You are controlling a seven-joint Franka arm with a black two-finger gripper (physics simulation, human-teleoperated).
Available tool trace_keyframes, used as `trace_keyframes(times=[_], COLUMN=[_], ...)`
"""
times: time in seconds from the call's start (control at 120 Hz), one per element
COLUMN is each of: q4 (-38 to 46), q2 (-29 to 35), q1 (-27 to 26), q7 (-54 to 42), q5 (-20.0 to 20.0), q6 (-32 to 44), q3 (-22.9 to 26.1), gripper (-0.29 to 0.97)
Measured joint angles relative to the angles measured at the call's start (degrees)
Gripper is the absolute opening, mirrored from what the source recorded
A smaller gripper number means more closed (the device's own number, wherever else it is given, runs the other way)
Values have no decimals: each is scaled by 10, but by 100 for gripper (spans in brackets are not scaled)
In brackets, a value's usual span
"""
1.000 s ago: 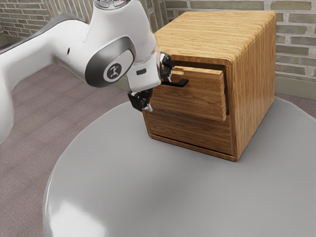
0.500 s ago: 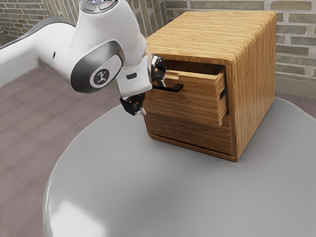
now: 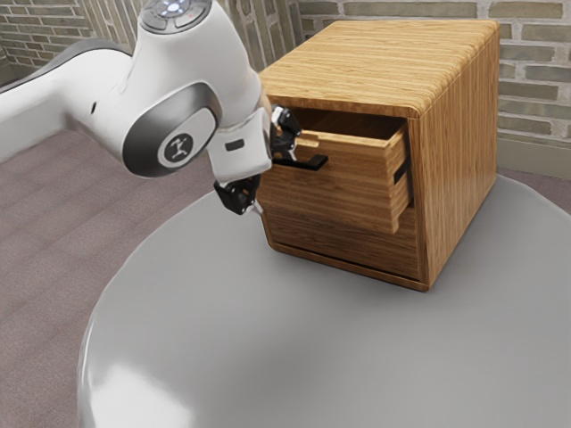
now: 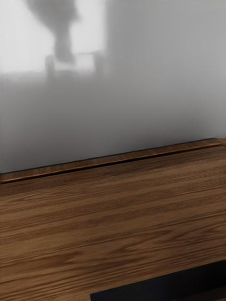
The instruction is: Pull the drawer handle with one arm to open the drawer
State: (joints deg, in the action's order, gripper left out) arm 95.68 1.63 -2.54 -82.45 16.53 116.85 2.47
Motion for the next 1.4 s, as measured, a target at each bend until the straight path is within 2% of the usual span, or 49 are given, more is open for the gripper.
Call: trace_keyframes(times=[0.342,0.742,1.067,1.175,1.225,1.4], q4=[52,83,130,130,130,141], q2=[57,72,116,110,106,113], q1=[-2,-3,-2,-1,0,0], q7=[5,13,21,23,24,26], q5=[0,0,0,0,0,0], q6=[5,10,15,19,22,27], q3=[0,-3,-7,-7,-7,-8], gripper=[63,69,66,66,70,67])
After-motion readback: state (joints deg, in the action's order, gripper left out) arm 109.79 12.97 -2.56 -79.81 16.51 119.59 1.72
